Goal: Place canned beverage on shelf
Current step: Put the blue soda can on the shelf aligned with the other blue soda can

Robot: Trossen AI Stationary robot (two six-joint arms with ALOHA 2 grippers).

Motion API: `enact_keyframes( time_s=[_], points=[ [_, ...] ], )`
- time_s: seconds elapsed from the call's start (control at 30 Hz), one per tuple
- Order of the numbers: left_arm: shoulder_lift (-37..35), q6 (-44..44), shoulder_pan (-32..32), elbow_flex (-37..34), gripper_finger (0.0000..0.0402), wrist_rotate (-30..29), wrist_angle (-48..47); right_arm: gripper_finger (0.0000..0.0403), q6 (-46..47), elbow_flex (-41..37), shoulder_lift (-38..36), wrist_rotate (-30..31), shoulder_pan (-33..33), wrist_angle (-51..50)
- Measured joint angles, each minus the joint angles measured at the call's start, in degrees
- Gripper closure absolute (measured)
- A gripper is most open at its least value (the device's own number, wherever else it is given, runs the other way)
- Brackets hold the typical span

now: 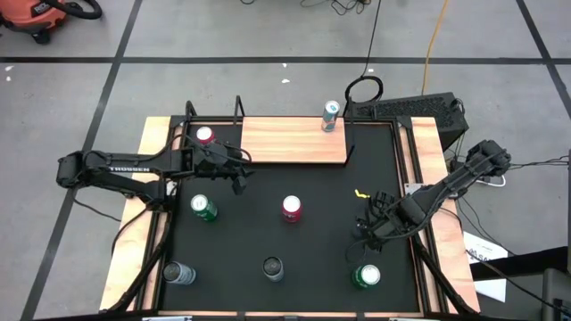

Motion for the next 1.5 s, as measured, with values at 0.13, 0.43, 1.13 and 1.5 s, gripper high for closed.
enact_keyframes(
  time_s=[0.13,0.43,1.13,1.5],
  points=[
    [0.0,-0.08,0.0,0.0,0.0228,0.02,0.06,0.015,0.37,0.0,0.0,-0.54,-0.89,-1.87],
    [-0.02,-1.49,0.0,0.0,0.0228,0.01,0.11,0.0176,0.82,5.23,-1.26,-2.18,-6.04,-3.26],
    [-0.02,3.29,0.22,0.0,0.0228,1.14,0.08,0.0171,-34.98,35.28,16.53,-1.94,-49.04,-9.49],
    [-0.02,0.04,0.22,0.0,0.0228,0.38,0.06,0.017,-46.73,36.28,24.46,-6.43,-60.69,-2.03]
  ],
)
